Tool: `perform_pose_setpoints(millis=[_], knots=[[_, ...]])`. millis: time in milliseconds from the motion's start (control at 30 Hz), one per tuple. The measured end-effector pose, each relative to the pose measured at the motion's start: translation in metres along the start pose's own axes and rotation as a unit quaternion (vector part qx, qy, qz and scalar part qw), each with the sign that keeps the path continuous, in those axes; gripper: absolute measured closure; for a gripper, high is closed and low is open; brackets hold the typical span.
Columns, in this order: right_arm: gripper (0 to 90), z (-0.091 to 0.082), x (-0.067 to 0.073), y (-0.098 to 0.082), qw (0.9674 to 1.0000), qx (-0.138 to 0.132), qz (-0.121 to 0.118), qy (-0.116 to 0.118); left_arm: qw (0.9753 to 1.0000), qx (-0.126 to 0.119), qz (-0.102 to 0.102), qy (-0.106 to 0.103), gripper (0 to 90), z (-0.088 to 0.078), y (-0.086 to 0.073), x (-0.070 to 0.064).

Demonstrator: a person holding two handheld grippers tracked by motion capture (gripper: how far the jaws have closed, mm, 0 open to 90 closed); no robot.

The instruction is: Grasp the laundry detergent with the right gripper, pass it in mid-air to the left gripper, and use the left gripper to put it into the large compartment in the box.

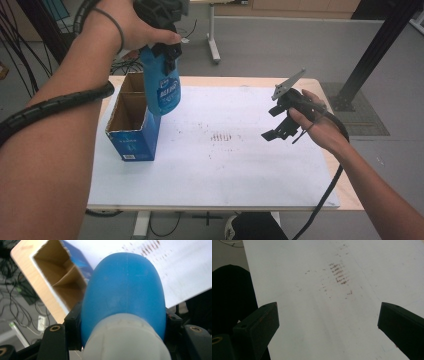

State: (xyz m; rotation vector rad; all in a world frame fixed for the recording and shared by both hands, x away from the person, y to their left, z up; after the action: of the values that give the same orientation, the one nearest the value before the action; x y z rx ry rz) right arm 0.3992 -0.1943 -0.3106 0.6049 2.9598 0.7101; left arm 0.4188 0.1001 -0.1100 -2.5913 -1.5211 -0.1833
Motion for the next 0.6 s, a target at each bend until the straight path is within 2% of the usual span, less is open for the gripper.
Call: perform_pose_setpoints(millis=[167, 300, 433, 533, 600], knots=[[3.5, -0.008, -0.002, -0.006, 0.9998, 0.007, -0.002, -0.018, 0.9987, -0.009, -0.051, -0.005, 37.5, -0.01, 0.003, 0.019], [3.9, -0.009, -0.001, -0.011, 0.999, 0.034, -0.011, -0.026, 0.9953, -0.011, -0.096, -0.012, 37.6, -0.015, 0.006, 0.035], [3.9, -0.01, -0.002, -0.014, 0.9986, 0.042, -0.014, -0.027, 0.9906, -0.016, -0.136, -0.008, 37.5, -0.017, 0.007, 0.05], [3.9, -0.013, -0.004, -0.016, 0.9985, 0.046, -0.014, -0.028, 0.9855, -0.018, -0.168, -0.01, 37.6, -0.019, 0.006, 0.061], [3.9, -0.014, -0.004, -0.017, 0.9984, 0.046, -0.017, -0.028, 0.9813, -0.024, -0.191, -0.015, 37.5, -0.02, 0.006, 0.069]])
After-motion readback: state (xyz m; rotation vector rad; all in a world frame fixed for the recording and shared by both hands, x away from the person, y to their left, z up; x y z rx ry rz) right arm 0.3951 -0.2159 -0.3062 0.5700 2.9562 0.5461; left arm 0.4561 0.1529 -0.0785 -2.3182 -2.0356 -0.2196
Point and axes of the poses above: each handheld gripper's, and its own axes: z roughly forward along the jaws, y roughly out of its top, x roughly to its left, the point moved 6 cm from there along z, roughly forward along the jaws, and after that the axes turned 8 degrees about x, right-handed, at the moved point
